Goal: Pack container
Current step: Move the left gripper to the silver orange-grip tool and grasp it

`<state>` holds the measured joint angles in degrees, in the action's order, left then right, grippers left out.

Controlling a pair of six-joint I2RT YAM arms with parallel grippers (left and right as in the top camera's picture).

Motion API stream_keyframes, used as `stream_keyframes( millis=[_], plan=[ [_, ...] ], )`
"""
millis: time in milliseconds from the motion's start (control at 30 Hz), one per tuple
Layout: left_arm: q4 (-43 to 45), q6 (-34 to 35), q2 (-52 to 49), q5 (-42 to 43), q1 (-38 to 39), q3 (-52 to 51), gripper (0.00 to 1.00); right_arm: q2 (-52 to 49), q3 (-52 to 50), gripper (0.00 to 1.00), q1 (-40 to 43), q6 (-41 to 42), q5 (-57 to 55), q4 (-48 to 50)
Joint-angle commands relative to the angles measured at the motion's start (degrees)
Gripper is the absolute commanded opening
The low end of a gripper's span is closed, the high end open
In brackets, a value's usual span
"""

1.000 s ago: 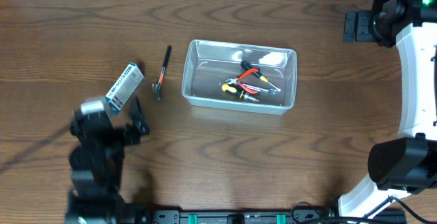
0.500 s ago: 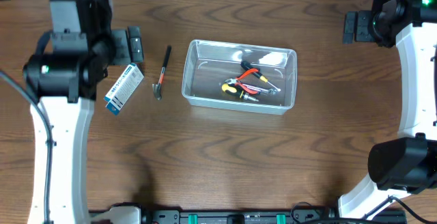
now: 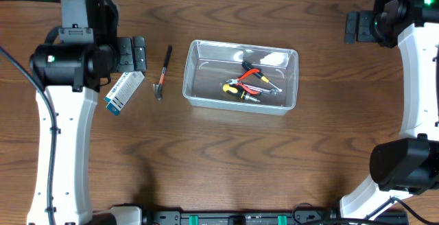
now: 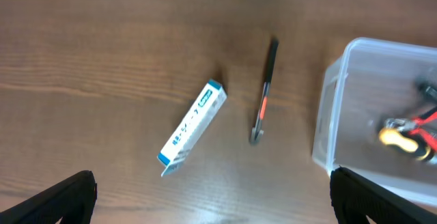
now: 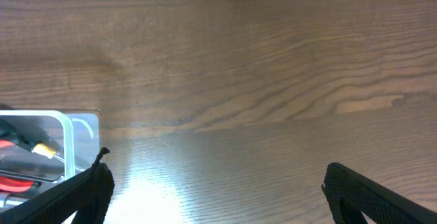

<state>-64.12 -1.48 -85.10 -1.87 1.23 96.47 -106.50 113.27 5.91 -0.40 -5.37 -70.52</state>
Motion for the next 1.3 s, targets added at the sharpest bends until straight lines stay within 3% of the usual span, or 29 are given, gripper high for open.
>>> stream_keyframes(
  millis=[0, 133, 233, 433, 833, 1267],
  plan=[
    [-1.51, -1.55, -4.15, 0.0, -0.13, 0.9, 0.98, -0.26, 0.04, 0.99, -0.04, 0.79, 0.02, 0.02],
    [-2.84, -2.71, -8.94, 1.44, -0.13, 0.9, 0.98, -0.26, 0.04, 0.99, -0.04, 0.81, 0.02, 0.02],
    [-2.89, -4.09, -12.76, 3.89, -0.13, 0.9, 0.87, -0.26, 0.07, 0.99, -0.04, 0.79, 0.04, 0.02],
    [-2.62, -4.11, -19.41, 4.09, -0.13, 0.9, 0.86, -0.26, 0.04, 0.99, -0.04, 0.81, 0.02, 0.02],
    [-2.21, -6.27, -26.82, 6.01, 1.03, -1.05, 0.68, -0.26, 0.04, 0.99, -0.04, 0.79, 0.02, 0.02],
    [4.31, -5.11, -26.88, 5.66, 5.86, -6.1, 0.69, -0.26, 0.04, 0.99, -0.04, 0.81, 0.02, 0.02]
  ],
)
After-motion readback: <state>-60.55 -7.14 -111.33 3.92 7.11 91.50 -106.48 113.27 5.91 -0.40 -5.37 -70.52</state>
